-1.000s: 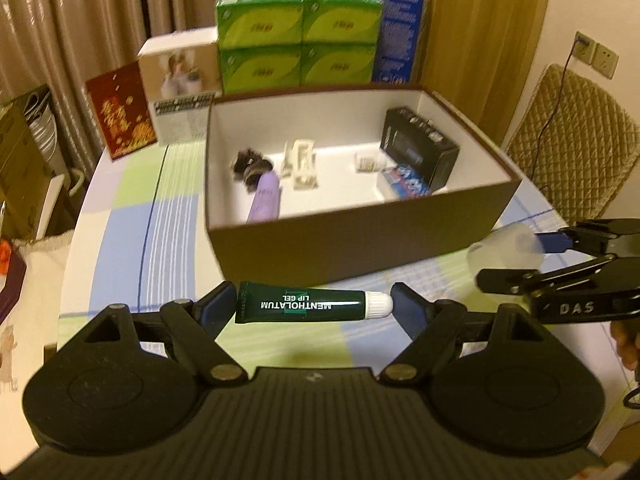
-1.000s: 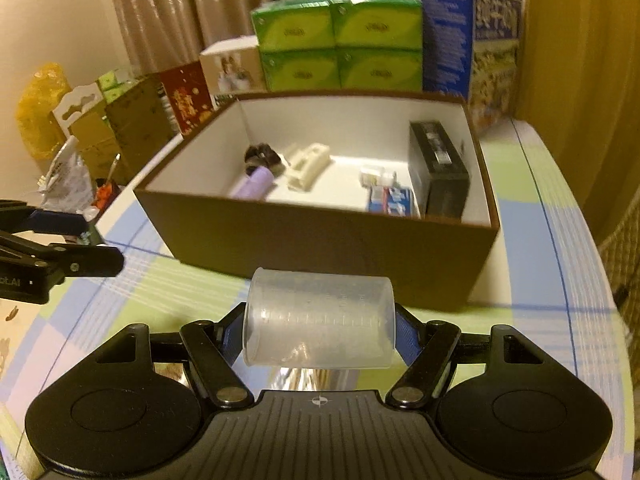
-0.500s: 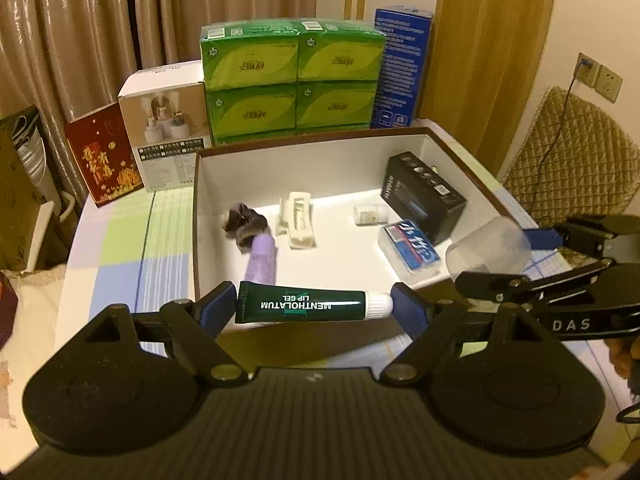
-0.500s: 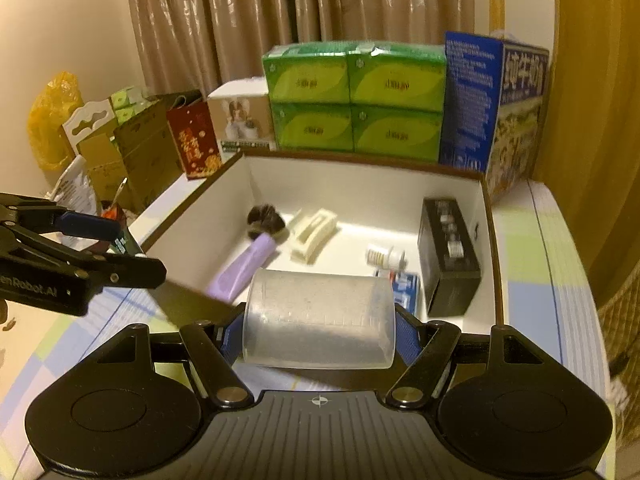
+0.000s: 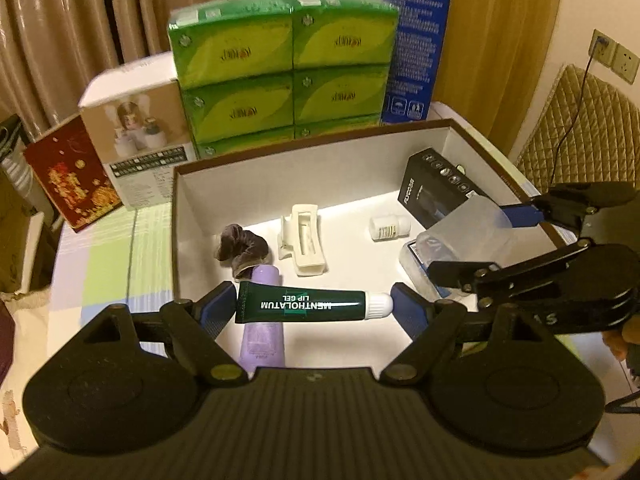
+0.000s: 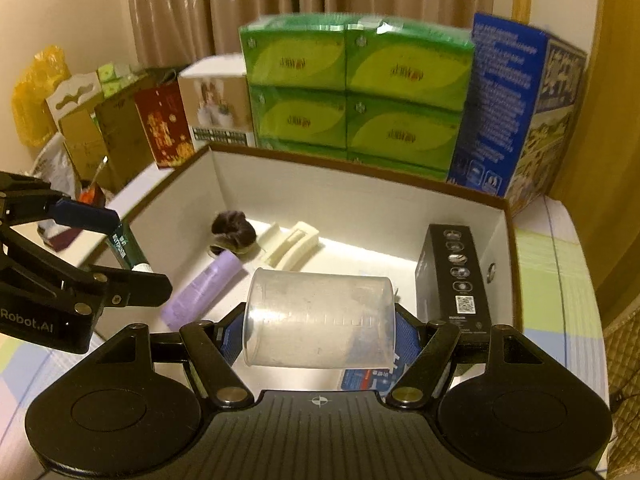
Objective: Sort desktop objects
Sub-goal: 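Lift the lip gel tube and plastic cup into the cardboard box with both tools, then lower the lip gel tube and cup into the box while both tools open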
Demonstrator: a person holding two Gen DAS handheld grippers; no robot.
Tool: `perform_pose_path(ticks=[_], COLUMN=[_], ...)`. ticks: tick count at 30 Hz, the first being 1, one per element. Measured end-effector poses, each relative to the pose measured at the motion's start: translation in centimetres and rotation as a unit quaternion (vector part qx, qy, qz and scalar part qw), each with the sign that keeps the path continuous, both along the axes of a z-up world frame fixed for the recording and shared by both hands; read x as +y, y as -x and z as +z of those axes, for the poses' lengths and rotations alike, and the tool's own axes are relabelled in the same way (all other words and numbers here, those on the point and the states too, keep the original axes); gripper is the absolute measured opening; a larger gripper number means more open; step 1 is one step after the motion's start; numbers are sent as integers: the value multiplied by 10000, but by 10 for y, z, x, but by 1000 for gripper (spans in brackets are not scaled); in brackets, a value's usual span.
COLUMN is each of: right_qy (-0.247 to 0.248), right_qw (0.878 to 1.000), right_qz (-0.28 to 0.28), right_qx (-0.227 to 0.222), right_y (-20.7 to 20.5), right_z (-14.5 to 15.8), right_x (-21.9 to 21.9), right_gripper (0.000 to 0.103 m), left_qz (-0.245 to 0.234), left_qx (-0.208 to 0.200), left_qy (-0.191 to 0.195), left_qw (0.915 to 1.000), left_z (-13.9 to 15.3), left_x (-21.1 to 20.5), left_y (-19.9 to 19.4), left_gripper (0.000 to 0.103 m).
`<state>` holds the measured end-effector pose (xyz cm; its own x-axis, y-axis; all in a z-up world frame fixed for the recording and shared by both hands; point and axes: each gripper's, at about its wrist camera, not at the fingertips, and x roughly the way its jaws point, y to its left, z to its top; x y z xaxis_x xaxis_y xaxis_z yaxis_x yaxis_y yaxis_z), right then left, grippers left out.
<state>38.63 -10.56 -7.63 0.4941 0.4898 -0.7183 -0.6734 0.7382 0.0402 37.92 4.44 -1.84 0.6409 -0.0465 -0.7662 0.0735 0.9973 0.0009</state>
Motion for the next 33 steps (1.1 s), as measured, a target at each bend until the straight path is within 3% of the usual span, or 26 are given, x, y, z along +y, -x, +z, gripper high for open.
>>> perform_pose_path(ticks=[6, 22, 33], right_qy=[180, 687, 716], right_qw=[9990, 9933, 9918], right_qz=[264, 756, 883], right_qx=[310, 535, 589], right_y=[-20, -46, -52], right_z=[-17, -43, -48], right_x=[6, 18, 24], right_gripper=[70, 70, 70], left_qz=[-247, -942, -984], left_qx=[317, 887, 1005], left_qy=[191, -546, -612], left_qw=[9990, 9901, 9882], left_z=[-20, -61, -67], left_x=[5, -2, 0], left_y=[-25, -68, -78], left_gripper=[81, 81, 81])
